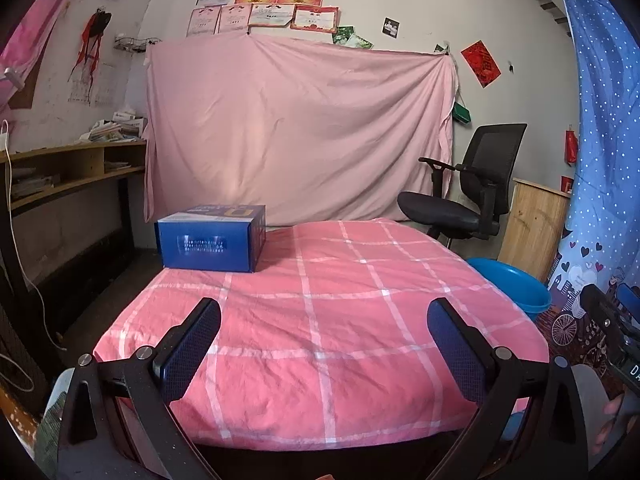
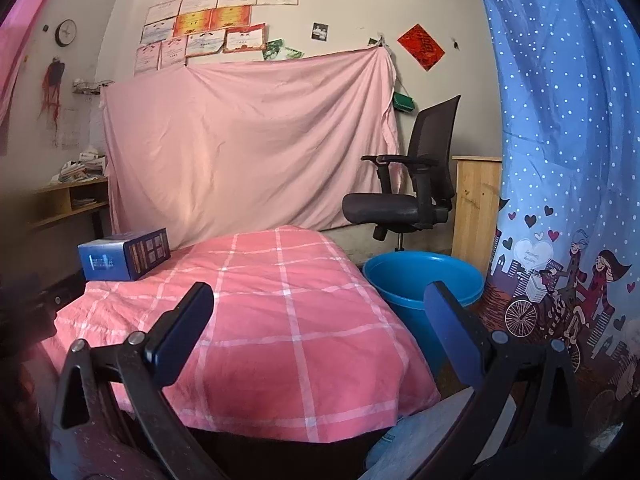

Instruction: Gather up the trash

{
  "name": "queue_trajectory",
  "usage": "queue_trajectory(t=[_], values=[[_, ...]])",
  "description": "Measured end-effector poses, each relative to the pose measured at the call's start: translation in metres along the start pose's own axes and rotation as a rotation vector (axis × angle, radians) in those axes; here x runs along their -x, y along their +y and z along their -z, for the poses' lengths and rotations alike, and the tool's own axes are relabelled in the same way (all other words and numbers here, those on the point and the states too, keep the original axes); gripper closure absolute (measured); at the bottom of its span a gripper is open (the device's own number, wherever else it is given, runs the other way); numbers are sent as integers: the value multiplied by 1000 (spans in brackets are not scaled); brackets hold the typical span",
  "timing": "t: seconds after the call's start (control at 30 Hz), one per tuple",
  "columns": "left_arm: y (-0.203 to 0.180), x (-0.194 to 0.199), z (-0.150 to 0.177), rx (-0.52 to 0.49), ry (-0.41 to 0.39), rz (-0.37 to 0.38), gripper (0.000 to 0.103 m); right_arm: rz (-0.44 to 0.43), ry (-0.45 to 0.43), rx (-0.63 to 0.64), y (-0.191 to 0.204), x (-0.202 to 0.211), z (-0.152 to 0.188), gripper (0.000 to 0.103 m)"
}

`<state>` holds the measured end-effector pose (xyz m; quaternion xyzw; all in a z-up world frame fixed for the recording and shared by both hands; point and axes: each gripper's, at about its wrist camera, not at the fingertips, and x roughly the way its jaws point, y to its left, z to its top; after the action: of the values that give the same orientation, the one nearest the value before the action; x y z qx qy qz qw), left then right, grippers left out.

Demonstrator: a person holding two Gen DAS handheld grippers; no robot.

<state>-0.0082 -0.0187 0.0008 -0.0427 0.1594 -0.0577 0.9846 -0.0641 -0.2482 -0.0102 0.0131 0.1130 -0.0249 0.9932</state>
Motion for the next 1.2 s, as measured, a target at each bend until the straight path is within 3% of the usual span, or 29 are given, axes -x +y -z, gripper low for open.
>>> queue_trajectory(t=[1.2], values=[[-4, 12, 5, -20, -32, -7, 2, -28, 17, -31, 3, -1, 7, 0]])
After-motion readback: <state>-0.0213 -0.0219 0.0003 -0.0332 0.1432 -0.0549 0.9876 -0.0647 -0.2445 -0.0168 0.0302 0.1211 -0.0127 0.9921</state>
